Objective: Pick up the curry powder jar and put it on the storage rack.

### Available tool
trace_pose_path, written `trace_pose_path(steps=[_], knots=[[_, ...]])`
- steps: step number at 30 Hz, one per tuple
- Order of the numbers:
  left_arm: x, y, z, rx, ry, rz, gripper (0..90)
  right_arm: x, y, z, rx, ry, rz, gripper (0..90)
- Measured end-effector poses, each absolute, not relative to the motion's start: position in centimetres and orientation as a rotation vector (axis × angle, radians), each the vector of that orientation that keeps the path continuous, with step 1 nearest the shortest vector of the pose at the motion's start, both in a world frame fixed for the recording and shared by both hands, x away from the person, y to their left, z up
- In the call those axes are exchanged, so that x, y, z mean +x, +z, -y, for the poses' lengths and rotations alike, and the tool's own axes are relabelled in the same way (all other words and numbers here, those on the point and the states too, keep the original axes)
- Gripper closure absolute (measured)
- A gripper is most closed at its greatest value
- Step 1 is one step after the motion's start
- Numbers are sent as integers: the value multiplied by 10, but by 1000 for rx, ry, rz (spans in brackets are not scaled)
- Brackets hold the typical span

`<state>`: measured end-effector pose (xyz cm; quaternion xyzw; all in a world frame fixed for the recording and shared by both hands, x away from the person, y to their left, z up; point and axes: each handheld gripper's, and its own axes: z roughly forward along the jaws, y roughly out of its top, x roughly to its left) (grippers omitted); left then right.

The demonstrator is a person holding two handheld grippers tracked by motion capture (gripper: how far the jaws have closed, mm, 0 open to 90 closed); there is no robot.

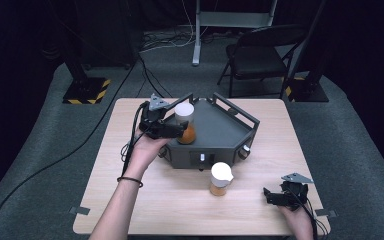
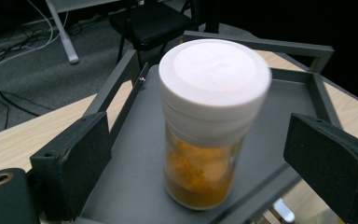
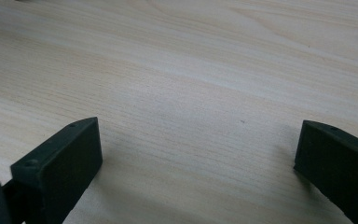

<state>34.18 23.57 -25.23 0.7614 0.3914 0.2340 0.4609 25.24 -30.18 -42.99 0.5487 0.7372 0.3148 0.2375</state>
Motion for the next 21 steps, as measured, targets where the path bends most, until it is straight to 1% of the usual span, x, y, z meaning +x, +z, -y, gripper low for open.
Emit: trace_pose_path(steps=[10,21], knots=[[317,-273,-260,1856,601,-966,58,252,-430,302,1503,863,-2021,0],[283,-296,-289,1803,601,-975,59,252,-430,302,1504,863,-2020,0]])
